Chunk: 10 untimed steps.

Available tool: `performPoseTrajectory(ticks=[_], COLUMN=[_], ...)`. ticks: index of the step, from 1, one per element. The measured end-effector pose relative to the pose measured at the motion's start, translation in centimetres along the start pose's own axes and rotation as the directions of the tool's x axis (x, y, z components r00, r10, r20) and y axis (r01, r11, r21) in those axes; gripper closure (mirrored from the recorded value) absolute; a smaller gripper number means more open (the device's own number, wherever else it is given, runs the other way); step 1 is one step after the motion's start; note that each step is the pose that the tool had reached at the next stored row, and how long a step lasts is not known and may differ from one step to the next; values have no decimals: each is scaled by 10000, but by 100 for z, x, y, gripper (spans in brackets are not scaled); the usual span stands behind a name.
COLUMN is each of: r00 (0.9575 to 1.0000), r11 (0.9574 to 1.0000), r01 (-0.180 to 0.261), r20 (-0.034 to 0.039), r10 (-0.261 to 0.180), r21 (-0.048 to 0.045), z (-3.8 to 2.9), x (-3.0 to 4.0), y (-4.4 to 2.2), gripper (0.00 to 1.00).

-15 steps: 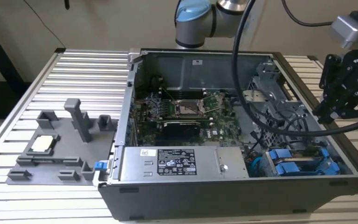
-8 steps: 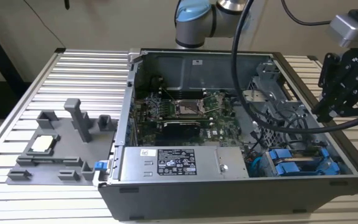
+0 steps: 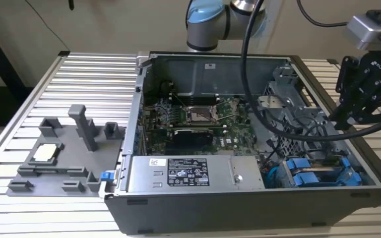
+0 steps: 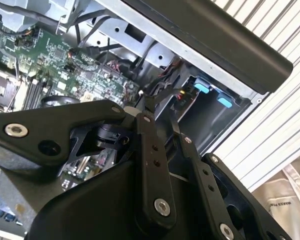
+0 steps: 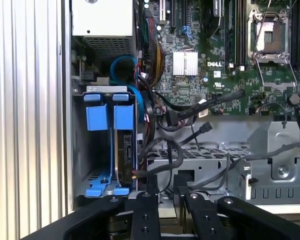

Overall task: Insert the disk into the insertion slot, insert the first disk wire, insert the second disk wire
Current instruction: 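Insert the second disk wire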

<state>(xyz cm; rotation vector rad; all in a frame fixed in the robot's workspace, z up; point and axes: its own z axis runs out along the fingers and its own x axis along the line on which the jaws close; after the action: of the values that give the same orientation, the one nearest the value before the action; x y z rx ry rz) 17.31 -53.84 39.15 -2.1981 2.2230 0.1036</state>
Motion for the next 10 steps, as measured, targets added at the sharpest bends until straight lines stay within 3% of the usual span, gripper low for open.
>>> performPoseTrajectory(ticks=[10], r00=[10000], r11=[10000], r01=[0], r20=[0], r10=[0], r21=[0], z=[7], x=[1], y=[198], gripper=[73])
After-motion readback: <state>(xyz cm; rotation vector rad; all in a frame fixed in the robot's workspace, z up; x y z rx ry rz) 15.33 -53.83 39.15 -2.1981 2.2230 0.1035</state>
